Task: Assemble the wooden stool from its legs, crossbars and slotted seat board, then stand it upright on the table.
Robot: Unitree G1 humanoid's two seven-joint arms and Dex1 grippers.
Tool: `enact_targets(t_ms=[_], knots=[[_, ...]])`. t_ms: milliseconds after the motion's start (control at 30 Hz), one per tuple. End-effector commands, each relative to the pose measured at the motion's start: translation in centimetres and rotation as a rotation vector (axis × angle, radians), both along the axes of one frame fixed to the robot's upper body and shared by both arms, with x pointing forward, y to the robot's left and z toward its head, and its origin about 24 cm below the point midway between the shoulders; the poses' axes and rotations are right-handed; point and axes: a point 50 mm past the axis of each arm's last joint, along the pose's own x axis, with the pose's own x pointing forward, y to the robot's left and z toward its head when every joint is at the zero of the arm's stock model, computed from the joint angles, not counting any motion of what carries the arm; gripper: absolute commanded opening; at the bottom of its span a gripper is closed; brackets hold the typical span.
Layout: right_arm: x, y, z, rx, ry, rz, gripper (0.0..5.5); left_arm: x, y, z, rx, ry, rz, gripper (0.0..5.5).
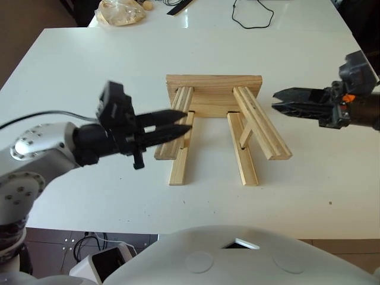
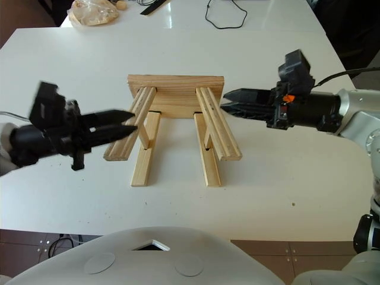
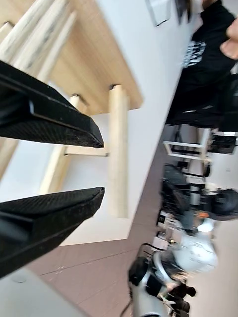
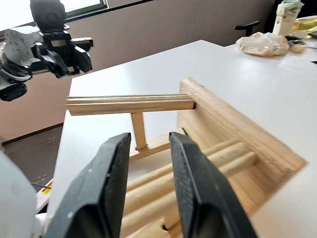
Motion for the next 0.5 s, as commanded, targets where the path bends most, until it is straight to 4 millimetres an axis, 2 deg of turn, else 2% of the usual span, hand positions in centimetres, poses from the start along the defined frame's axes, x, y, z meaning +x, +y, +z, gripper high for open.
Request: enact_targets(t_ms=[33,100,133,200,333,400,500], knots=[[1.9,-2.2,-0.9,-0.083,-0.038,-0.133,1.83,0.5,0.5,1.0,0.061,-0.010,0.001,2.06],[2.4,-3.2,-2.3,-0.149,-0.033,-0.151,2.03,0.8,0.7,1.8,0.048,-0.037,0.009,2.25],[2.6,-3.5,-3.1,-0.194,-0.039,-0.156,2.25,1.5,1.3,2.0,0.073,-0.070,0.046,2.48],[3.1,-3.9,-4.5,-0.266,-0.042,-0.149,2.58,3.2,3.5,1.4,0.179,-0.132,0.152,2.50],[5.4,-4.0,-7.3,-0.299,-0.011,-0.123,2.58,6.6,9.1,-3.3,0.523,-0.246,0.333,2.50],[6.8,-3.7,-8.3,-0.263,0.010,-0.134,2.58,7.7,10.1,-6.4,0.605,-0.242,0.302,2.50],[8.8,-2.9,-9.7,-0.241,0.034,-0.138,2.58,9.2,10.1,-10.9,0.656,-0.195,0.256,2.50]])
